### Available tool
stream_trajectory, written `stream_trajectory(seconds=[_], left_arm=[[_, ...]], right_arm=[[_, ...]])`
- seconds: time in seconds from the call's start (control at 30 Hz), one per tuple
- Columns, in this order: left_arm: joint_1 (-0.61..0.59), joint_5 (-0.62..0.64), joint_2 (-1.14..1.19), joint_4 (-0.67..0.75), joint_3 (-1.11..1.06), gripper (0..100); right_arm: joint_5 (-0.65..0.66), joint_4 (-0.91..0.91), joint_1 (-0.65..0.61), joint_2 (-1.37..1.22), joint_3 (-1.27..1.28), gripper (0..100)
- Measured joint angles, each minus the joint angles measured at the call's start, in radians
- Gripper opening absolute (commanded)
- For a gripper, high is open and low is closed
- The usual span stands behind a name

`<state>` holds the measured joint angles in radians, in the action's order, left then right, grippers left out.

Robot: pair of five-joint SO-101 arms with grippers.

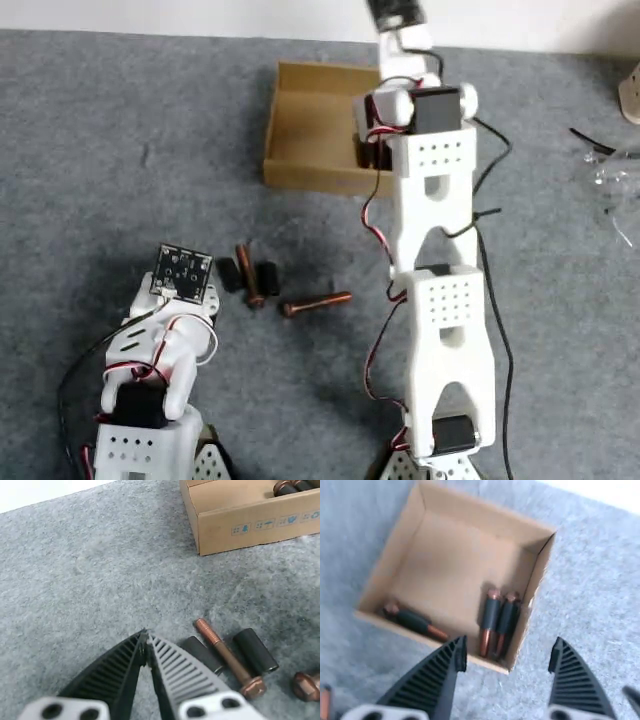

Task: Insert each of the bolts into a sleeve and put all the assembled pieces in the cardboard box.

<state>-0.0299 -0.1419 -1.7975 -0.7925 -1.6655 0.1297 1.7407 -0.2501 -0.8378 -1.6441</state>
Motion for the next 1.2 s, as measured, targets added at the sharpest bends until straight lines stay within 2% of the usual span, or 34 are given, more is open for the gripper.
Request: stream_trajectory(seconds=[0.23,0.53,0.7,0.83,0.97,1.07,1.2], left_arm=[[0.000,0.000,0.000,0.000,0.000,1],[0.000,0.000,0.000,0.000,0.000,1],[-0.043,0.006,0.000,0.000,0.000,1],[-0.115,0.074,0.000,0.005,0.000,1],[-0.138,0.091,0.000,0.021,0.000,1],[-0.147,0.091,0.000,0.021,0.000,1],[-0.147,0.091,0.000,0.021,0.000,1]], right_arm=[[-0.021,0.000,-0.152,0.276,0.063,23.5],[-0.028,0.000,-0.422,0.674,0.698,23.5],[-0.028,-0.011,-0.477,0.844,1.030,23.5],[-0.028,-0.130,-0.477,0.919,1.307,23.5],[-0.029,-0.370,-0.477,0.925,1.662,23.5],[-0.081,-0.543,-0.477,0.925,1.900,23.5],[-0.167,-0.729,-0.493,0.925,2.012,23.5]])
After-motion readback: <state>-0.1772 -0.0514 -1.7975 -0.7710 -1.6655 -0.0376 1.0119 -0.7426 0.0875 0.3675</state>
